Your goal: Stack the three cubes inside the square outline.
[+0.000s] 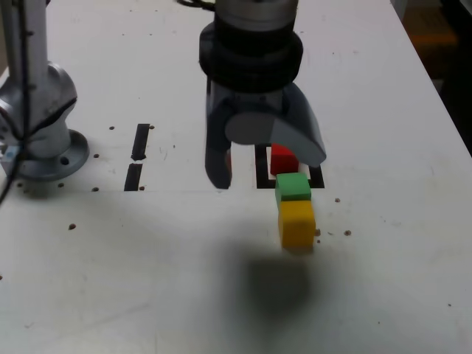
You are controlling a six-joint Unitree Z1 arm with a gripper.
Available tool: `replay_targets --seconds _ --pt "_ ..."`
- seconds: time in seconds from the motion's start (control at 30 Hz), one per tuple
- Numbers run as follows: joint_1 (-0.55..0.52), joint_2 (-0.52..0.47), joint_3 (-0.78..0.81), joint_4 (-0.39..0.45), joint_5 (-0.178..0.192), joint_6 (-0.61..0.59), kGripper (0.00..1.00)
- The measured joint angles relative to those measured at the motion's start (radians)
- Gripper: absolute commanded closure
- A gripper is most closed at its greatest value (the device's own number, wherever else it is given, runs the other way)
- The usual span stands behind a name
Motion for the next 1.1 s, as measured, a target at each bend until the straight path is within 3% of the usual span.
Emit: replay_targets --seconds 0.2,0.43,0.7,1.1 --pt "-0.005 0.086 -0.043 -0.011 -0.008 -0.019 0.07" --pt "-0.005 0.1 -0.036 -0.028 0.006 -0.032 0.07" --pt "0.001 0.164 -0.036 -0.051 -0.007 -0.032 0.1" --pt "0.031 0.24 0.005 -0.139 -0.008 0.0 0.13"
